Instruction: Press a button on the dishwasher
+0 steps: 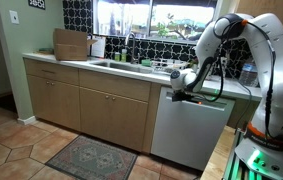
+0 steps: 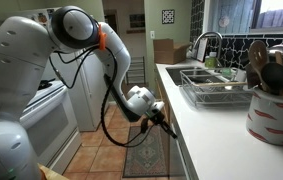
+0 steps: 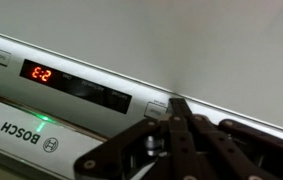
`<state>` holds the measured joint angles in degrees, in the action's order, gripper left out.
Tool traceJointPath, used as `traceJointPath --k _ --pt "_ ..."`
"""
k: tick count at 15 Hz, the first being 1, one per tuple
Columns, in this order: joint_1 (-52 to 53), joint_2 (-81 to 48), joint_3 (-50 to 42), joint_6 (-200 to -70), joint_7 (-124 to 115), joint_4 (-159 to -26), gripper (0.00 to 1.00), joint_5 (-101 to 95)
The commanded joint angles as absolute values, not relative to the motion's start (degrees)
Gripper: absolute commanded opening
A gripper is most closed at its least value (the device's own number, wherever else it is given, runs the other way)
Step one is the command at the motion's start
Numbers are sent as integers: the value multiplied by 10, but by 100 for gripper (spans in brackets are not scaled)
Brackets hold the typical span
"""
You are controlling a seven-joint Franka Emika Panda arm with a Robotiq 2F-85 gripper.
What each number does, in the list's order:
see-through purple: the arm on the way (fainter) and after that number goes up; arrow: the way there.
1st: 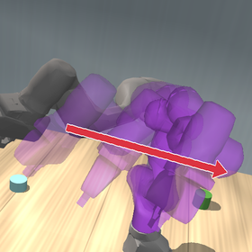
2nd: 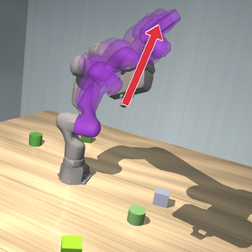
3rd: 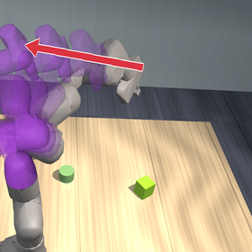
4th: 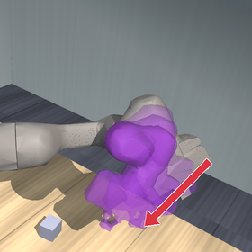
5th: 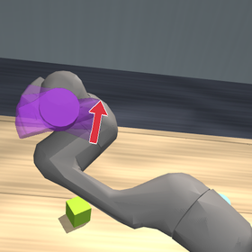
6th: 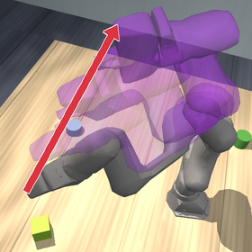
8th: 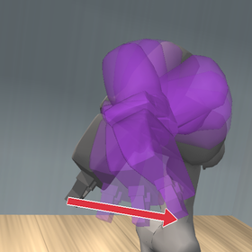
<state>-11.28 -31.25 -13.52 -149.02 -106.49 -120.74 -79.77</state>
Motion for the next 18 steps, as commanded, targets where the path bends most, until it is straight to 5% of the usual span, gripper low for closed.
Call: traceJointPath --k 1,18 --pt "-123 -327 -132 -1500 -1075 -1196 0 -818" --pt "-152 -318 -124 -1532 -1005 -1202 0 -782"
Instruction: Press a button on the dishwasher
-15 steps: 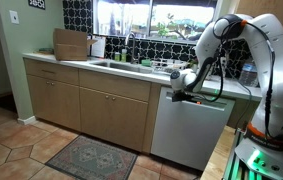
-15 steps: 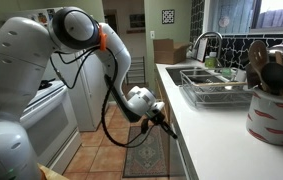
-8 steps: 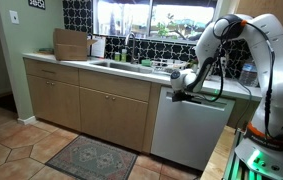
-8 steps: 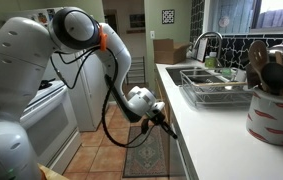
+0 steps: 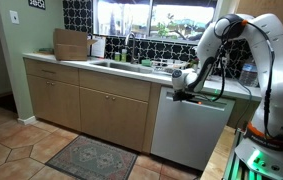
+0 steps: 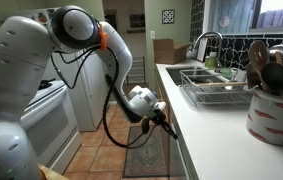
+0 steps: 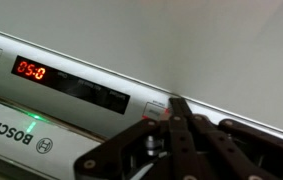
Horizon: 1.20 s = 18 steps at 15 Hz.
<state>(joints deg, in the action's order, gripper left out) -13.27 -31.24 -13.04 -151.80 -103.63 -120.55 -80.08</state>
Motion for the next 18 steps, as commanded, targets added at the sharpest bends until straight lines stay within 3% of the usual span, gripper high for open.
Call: traceJointPath --k 1,17,18 --pt "-149 -305 -121 -1532 -998 -1215 0 -777" --pt "-85 -53 -107 -1414 -1070 -1403 0 -825" --pt "-85 -36 -104 -1409 -1068 -1414 26 -820"
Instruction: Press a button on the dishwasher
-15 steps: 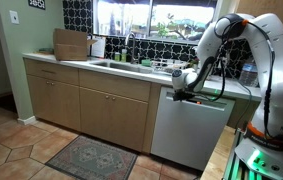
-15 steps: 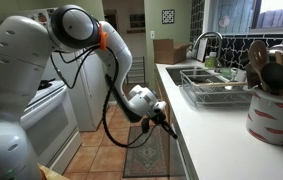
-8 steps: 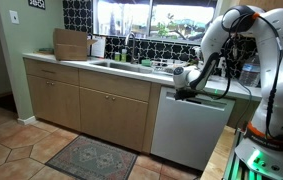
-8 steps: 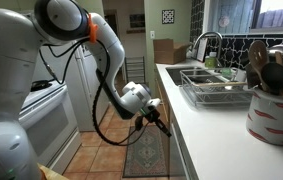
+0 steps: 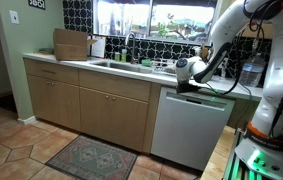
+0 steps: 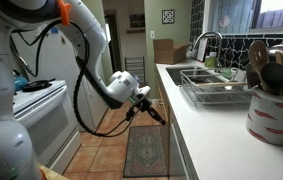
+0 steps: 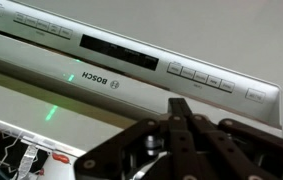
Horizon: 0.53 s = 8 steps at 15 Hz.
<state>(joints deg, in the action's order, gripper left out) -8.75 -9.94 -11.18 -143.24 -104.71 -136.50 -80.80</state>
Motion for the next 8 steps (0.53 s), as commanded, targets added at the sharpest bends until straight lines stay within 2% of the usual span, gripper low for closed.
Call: traceJointPath --k 1,8 --pt "-84 -19 -101 -1400 -1070 -1423 28 -820" --pt "-82 78 -86 -1355 -1082 -1475 80 -813"
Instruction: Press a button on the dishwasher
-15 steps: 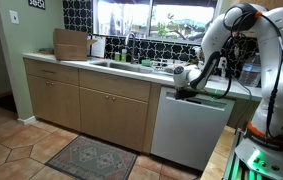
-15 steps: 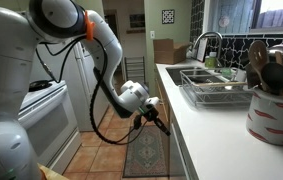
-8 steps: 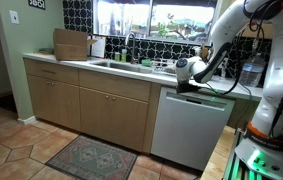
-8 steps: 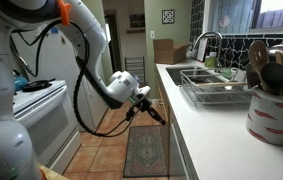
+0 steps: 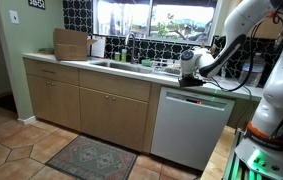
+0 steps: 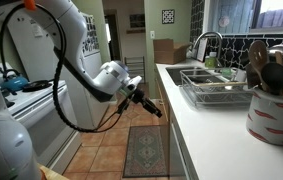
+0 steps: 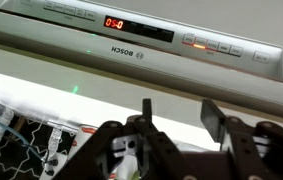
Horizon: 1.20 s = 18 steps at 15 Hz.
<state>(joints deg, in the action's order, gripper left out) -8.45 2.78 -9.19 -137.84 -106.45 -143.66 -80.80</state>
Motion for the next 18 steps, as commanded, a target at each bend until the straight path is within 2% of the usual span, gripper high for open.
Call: traceJointPath --k 1,2,4,12,13,18 --pt "-80 90 -83 -1343 -1083 -1482 87 -808" --pt "-79 100 -81 -1340 -1078 -1490 95 -801" --pt "-72 121 -73 -1312 -1056 -1507 100 -763" --pt "-38 207 -47 -1243 -871 -1566 100 -578" --pt "-50 166 -42 -1256 -920 -1536 100 -611" --pt "-50 169 -40 -1256 -912 -1535 100 -607"
